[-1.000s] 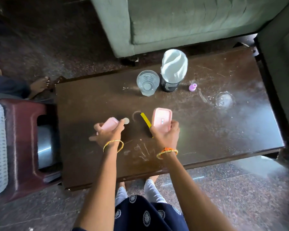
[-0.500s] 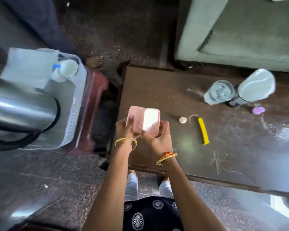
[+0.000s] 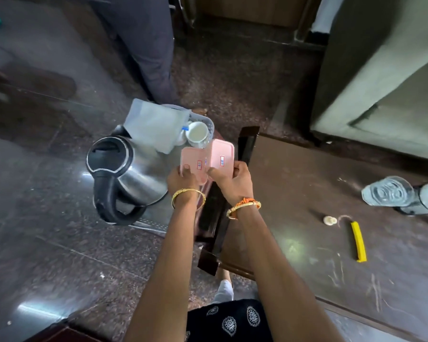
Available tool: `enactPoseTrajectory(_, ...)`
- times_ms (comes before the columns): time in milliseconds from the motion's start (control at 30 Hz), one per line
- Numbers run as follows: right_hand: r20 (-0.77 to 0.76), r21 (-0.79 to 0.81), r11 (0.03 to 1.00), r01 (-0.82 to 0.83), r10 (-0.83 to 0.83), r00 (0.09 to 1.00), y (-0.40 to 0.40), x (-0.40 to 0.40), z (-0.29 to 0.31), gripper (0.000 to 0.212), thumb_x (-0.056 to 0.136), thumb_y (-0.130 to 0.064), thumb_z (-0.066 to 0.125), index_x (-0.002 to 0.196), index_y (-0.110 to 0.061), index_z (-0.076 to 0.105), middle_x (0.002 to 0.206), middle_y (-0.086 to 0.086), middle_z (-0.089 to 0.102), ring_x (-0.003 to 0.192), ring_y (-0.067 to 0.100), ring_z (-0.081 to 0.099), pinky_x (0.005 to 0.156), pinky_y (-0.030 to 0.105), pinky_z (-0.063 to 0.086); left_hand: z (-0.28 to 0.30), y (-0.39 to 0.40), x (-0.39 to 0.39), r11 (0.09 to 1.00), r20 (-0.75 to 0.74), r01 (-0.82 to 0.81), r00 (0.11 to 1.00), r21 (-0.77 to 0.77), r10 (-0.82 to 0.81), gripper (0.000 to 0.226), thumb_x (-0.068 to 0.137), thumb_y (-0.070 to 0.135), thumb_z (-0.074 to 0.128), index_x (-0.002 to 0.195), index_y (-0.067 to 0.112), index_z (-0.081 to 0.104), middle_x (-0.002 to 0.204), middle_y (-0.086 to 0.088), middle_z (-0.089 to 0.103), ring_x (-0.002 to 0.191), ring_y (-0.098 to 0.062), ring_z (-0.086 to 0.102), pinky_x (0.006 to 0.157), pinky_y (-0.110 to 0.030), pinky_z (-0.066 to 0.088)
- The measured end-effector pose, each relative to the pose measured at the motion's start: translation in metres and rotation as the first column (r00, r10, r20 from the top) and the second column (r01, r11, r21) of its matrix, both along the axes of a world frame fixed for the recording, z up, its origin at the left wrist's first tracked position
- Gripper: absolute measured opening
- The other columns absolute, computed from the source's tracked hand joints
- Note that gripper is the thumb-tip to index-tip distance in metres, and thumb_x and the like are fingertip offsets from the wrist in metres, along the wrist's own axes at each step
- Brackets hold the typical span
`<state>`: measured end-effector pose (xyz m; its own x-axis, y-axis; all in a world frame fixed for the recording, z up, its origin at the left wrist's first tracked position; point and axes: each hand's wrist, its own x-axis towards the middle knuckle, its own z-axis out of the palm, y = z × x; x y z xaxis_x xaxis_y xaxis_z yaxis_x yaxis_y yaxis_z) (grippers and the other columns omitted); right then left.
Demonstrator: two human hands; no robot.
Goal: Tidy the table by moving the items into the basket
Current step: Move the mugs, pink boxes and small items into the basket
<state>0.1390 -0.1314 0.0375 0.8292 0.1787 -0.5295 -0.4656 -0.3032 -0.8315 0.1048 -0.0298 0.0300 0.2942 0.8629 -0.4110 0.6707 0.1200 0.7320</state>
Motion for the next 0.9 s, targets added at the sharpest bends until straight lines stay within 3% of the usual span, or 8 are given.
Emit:
enactPoseTrajectory(167, 0.014, -0.034, 0.999, 0.018, -0.018, 1.0, 0.015, 0.011, -0.003, 0.053, 0.067, -0.035, 0.078, 0.105, -0.017, 0.045, 0.083, -0.014, 0.057, 0.072, 0.001, 0.057, 0.055, 0.017, 0.042, -0.011, 0.01, 0.016, 1.0, -0.177, 0.007, 0.984, -0.006, -0.008, 0.028, 0.095, 0.01, 0.045, 0.114, -0.008, 0.056, 0.119, -0.026, 0.06, 0.11, -0.038, 0.058, 0.086, -0.04, 0.047)
enactPoseTrajectory(367, -0.003, -0.081, 0.996, 0.038, -0.038, 0.999, 0.007, 0.0, -0.024, 0.053, 0.066, -0.035, 0.078, 0.103, -0.021, 0.043, 0.082, -0.017, 0.054, 0.071, -0.001, 0.055, 0.053, 0.016, 0.04, -0.029, 0.025, 0.036, 0.989, -0.314, 0.149, 0.939, -0.005, -0.143, 0.037, 0.09, 0.008, 0.053, 0.125, -0.003, 0.049, 0.131, -0.021, 0.051, 0.122, -0.031, 0.05, 0.096, -0.031, 0.041)
enactPoseTrajectory(700, -0.048, -0.068, 0.997, 0.025, -0.028, 0.998, 0.007, -0.006, -0.041, 0.06, 0.064, -0.039, 0.08, 0.108, -0.019, 0.045, 0.084, -0.015, 0.057, 0.071, 0.001, 0.058, 0.052, 0.014, 0.042, -0.039, 0.038, 0.036, 0.979, -0.273, 0.201, 0.941, -0.027, -0.2, 0.043, 0.086, 0.004, 0.056, 0.128, 0.004, 0.044, 0.13, -0.021, 0.053, 0.119, -0.036, 0.053, 0.094, -0.043, 0.046)
enactPoseTrajectory(800, -0.046, -0.085, 0.996, -0.01, 0.007, 0.999, 0.009, -0.005, -0.038, 0.061, 0.064, -0.04, 0.081, 0.107, -0.02, 0.044, 0.083, -0.015, 0.056, 0.071, 0.001, 0.057, 0.053, 0.015, 0.041, -0.033, 0.036, 0.031, 0.918, -0.403, 0.393, 0.849, 0.048, -0.342, 0.064, 0.081, 0.01, 0.065, 0.137, 0.013, 0.033, 0.142, -0.017, 0.038, 0.124, -0.035, 0.047, 0.098, -0.043, 0.044)
enactPoseTrajectory(900, -0.035, -0.097, 0.995, -0.019, 0.015, 0.999, 0.01, -0.007, -0.034, 0.059, 0.063, -0.041, 0.081, 0.105, -0.02, 0.046, 0.082, -0.016, 0.057, 0.07, -0.001, 0.058, 0.05, 0.012, 0.041, -0.021, 0.042, 0.025, 0.868, -0.487, 0.481, 0.791, 0.122, -0.37, 0.055, 0.081, 0.011, 0.064, 0.132, 0.011, 0.043, 0.143, -0.015, 0.034, 0.121, -0.036, 0.048, 0.097, -0.043, 0.045)
